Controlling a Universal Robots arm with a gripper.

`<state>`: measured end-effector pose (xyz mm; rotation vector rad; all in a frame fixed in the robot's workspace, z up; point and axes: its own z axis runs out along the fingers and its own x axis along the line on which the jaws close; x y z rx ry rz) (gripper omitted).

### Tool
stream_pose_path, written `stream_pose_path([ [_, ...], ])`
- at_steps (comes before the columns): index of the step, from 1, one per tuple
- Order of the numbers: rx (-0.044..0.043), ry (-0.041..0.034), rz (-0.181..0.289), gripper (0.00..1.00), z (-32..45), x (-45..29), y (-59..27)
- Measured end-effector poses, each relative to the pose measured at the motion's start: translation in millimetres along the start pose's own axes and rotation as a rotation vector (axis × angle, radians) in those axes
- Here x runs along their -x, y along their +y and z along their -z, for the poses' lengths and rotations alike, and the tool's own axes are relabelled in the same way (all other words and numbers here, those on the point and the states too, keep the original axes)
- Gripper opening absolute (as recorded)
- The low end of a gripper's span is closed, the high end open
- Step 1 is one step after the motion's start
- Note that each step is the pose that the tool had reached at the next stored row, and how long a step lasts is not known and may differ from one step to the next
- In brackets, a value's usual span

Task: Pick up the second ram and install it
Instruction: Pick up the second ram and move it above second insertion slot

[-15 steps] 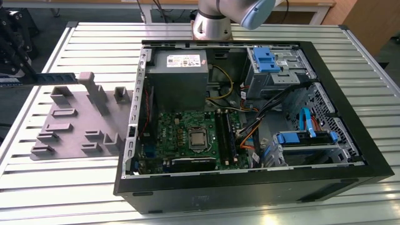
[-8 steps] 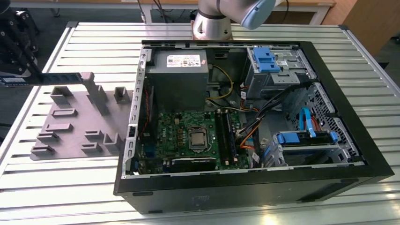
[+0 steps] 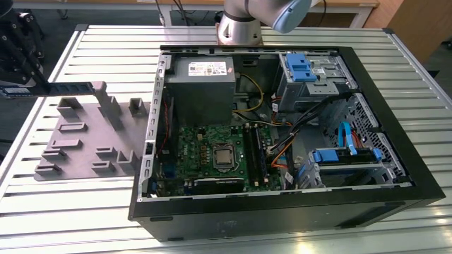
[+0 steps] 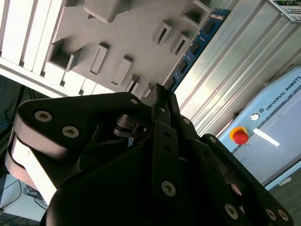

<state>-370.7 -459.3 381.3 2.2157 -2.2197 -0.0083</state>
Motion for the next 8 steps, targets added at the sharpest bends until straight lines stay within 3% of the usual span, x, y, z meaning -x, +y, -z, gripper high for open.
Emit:
stream_pose_path([
  [8,0.0,0.0,0.0,0.14,0.1,0.0,-8.6],
])
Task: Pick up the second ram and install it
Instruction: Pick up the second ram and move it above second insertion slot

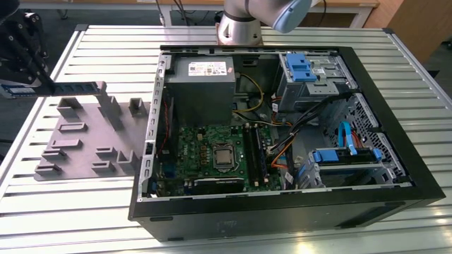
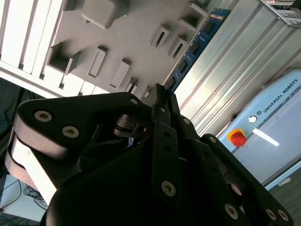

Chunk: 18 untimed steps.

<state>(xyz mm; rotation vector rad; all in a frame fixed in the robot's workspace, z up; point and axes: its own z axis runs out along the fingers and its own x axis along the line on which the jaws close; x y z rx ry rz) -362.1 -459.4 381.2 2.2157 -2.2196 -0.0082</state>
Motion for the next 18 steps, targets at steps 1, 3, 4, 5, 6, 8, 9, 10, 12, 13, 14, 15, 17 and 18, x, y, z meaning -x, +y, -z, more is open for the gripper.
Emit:
stream_pose_path([
  [1,0.0,0.0,0.0,0.14,0.0,0.0,-2.4],
  [3,-0.0001,-0.0001,0.0,0.14,0.0,0.0,-7.4],
  [4,0.0,0.0,0.0,0.14,0.1,0.0,-9.7],
  [5,0.0001,0.0,0.0,0.14,0.1,0.1,-12.0],
  [6,0.0,0.0,0.0,0.14,0.1,0.0,-14.3],
  [8,0.0,0.0,0.0,0.14,0.2,0.0,-18.4],
  [9,0.0,0.0,0.0,0.14,0.2,0.0,-20.6],
  [10,0.0,0.0,0.0,0.14,0.2,0.1,-22.6],
  [12,0.0,-0.0001,0.0,0.14,0.2,0.1,-26.3],
  [13,0.0,0.0,0.0,0.14,0.2,0.1,-28.0],
  [14,0.0,0.0,0.0,0.14,0.2,0.1,-29.7],
  [15,-0.0001,0.0,0.0,0.14,0.2,0.1,-31.3],
  [17,0.0,0.0,0.0,0.14,0.3,0.1,-34.7],
  [18,0.0,0.0,0.0,0.14,0.3,0.1,-36.4],
])
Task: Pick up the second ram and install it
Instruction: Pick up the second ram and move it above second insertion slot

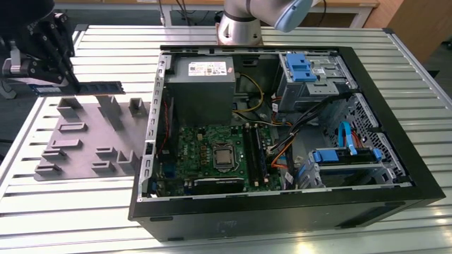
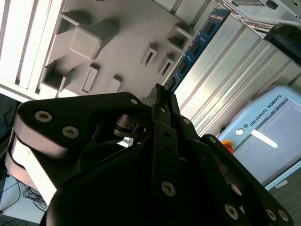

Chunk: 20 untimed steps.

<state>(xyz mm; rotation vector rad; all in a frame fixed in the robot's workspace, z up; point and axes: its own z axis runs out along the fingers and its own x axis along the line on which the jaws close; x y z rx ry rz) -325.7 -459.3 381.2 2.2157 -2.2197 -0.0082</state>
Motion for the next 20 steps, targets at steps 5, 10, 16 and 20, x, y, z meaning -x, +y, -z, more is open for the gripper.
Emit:
stream_pose_path([
  [5,0.0,0.0,0.0,0.14,0.0,0.0,-8.1],
  [10,0.0,0.0,0.0,0.14,0.1,0.0,-16.1],
  [16,0.0,0.0001,0.0,0.14,0.2,0.0,-25.2],
  [20,0.0,0.0,0.0,0.14,0.2,0.1,-30.9],
])
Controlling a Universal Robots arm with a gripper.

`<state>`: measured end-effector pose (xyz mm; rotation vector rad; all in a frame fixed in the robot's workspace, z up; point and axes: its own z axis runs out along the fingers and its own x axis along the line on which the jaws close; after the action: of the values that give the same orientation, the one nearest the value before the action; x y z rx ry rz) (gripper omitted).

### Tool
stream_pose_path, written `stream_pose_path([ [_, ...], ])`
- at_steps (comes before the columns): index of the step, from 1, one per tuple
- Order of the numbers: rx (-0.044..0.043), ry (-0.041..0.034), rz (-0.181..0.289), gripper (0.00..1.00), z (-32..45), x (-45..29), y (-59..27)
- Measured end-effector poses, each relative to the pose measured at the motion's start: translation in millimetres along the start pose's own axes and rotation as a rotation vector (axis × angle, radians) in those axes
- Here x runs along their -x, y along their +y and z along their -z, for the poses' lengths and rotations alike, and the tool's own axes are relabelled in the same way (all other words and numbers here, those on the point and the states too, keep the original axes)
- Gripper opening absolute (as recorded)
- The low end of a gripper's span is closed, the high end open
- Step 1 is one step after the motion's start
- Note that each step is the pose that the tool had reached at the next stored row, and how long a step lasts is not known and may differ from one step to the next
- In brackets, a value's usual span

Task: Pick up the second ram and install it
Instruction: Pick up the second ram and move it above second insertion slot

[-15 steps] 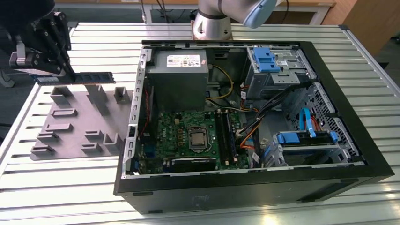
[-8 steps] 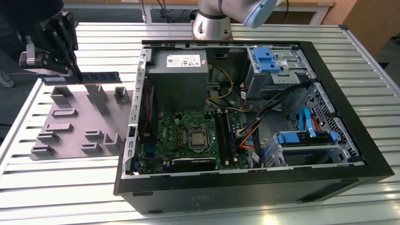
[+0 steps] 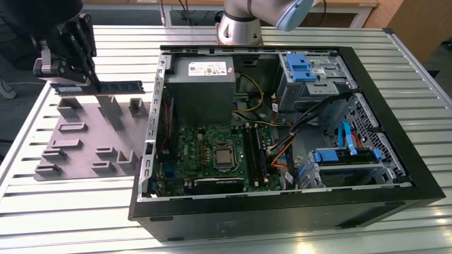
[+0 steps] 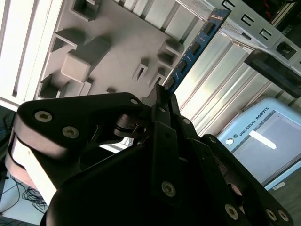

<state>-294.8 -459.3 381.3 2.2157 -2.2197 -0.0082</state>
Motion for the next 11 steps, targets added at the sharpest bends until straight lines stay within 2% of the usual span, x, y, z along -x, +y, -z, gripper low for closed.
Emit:
stream_pose_path([
  [11,0.0,0.0,0.0,0.14,0.1,0.0,-17.0],
])
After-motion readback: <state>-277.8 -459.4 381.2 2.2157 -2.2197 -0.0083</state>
